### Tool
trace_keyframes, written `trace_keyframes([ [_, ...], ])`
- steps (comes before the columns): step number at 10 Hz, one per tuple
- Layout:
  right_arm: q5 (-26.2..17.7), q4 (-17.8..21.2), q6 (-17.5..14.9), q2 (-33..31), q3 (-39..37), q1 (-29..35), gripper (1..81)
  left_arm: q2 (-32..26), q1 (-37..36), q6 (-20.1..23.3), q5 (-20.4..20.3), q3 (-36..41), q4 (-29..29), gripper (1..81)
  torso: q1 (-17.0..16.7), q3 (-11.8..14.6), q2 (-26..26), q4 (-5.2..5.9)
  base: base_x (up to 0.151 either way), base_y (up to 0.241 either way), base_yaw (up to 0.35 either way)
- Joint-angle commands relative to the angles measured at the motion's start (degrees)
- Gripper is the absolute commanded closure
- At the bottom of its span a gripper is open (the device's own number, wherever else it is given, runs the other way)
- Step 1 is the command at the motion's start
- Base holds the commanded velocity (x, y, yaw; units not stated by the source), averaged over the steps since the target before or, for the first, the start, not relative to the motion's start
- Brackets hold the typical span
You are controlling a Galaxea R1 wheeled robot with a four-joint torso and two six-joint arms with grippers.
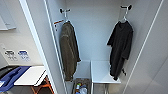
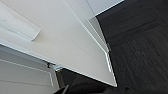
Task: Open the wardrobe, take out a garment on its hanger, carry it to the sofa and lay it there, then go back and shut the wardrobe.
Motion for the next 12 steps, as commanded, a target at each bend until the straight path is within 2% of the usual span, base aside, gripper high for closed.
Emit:
trace_keyframes([
  [1,-4.0,2.7,1.7,8.3,-10.7,-5.2,1.0,8.8,1.0,-5.5,4.6,-13.8,1.8,1.0,0.0,0.0,0.0,0.00,0.000,0.000,0.000],
  [4,-5.5,1.0,1.5,16.5,-17.6,-9.1,1.0,15.5,1.1,-6.9,9.5,-21.6,1.7,1.0,0.0,0.0,0.0,0.00,0.000,0.000,0.000],
  [8,-7.4,-5.6,1.6,30.7,-30.9,-13.0,1.0,25.9,1.1,-6.9,16.4,-33.9,1.7,1.0,0.0,0.0,0.0,0.00,0.000,0.000,0.000],
  [11,-8.1,-9.5,1.5,35.9,-35.4,-15.0,1.0,32.7,1.1,-6.8,20.8,-41.0,2.5,1.0,-0.1,0.1,-0.1,0.00,0.000,0.000,0.000],
  [12,-9.9,-11.1,1.5,37.5,-37.1,-15.4,1.0,34.7,1.1,-6.7,21.8,-43.4,2.7,1.0,-0.1,0.1,-0.1,0.00,0.000,0.000,0.000],
])
